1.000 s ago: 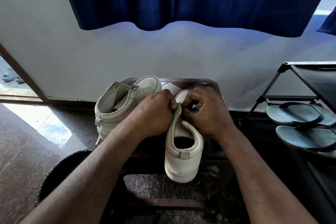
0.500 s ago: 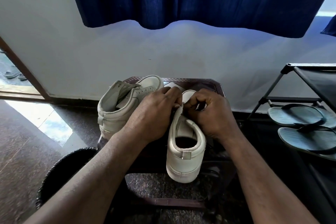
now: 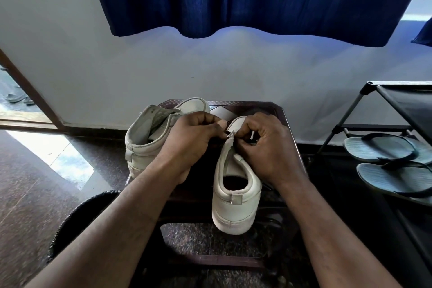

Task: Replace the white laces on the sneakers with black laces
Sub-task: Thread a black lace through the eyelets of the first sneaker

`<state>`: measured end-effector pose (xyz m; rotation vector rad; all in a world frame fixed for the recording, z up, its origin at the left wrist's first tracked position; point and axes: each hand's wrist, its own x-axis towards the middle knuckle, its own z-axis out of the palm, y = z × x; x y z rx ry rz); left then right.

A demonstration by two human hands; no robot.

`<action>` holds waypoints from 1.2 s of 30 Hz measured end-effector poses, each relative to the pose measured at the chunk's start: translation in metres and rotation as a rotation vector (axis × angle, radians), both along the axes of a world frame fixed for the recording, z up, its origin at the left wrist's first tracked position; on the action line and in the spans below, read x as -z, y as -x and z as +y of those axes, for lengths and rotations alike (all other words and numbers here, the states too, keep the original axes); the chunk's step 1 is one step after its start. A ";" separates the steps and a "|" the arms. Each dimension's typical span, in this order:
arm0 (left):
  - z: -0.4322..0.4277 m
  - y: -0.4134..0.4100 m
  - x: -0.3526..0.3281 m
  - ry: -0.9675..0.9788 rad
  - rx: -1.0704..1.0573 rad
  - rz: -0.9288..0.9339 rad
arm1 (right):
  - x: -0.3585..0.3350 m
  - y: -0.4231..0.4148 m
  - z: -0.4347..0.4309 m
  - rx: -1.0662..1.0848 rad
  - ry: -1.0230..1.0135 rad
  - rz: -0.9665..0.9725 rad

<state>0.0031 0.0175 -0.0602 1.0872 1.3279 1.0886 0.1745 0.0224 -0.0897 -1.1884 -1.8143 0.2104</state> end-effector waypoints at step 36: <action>-0.004 -0.002 -0.013 0.136 0.005 0.151 | 0.002 0.003 -0.004 0.026 0.131 0.110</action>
